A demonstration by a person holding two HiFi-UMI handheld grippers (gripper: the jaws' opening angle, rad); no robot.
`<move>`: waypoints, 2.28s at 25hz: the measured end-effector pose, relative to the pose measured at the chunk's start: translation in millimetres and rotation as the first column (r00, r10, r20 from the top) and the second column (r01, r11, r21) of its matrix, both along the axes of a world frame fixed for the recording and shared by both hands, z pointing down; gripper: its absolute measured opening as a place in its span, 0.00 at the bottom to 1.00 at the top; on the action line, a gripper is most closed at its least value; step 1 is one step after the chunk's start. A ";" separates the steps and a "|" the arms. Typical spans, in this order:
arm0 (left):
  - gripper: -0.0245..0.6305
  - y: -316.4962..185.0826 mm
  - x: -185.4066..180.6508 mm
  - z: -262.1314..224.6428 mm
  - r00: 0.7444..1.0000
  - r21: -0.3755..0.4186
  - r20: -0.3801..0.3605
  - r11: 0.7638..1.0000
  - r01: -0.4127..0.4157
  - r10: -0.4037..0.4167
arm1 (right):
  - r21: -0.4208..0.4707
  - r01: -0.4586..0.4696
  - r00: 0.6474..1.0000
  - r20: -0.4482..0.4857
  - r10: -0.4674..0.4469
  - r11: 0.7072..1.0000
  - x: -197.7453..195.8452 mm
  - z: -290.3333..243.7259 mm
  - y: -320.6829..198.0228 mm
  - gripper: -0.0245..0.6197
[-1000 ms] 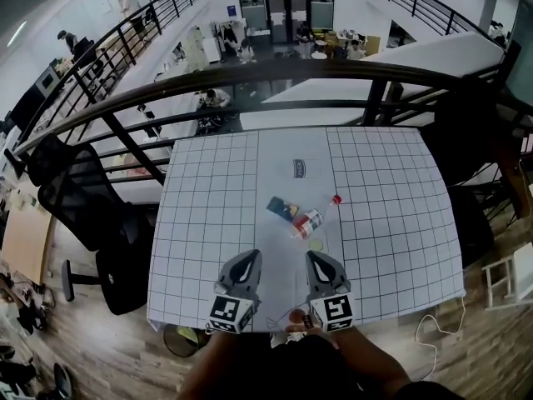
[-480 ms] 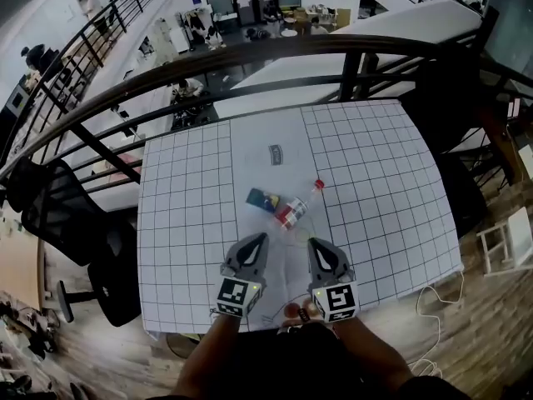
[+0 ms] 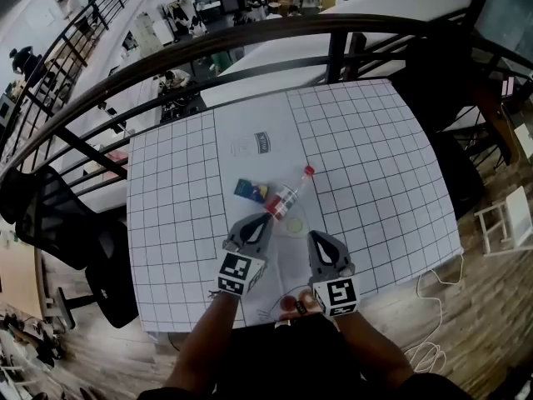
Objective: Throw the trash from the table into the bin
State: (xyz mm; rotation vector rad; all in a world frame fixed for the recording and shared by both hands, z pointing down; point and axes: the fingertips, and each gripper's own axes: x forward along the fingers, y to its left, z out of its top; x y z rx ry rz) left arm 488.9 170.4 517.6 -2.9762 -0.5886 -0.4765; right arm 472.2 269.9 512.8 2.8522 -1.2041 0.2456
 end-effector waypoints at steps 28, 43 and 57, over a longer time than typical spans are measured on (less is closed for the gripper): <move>0.50 6.7 67.9 133.4 0.843 0.222 0.538 0.967 -0.125 -0.015 | -0.008 -0.046 0.998 0.036 0.046 0.999 9.3 14.4 27.1 0.07; 0.51 3.1 71.0 142.4 0.856 0.291 0.514 0.950 -0.113 -0.055 | 0.001 -0.060 0.997 0.046 0.060 0.998 9.9 17.3 33.2 0.07; 0.50 4.6 57.5 61.9 0.955 0.193 0.261 0.977 0.090 -0.140 | 0.009 -0.041 0.999 0.031 0.041 0.999 7.2 11.1 33.5 0.07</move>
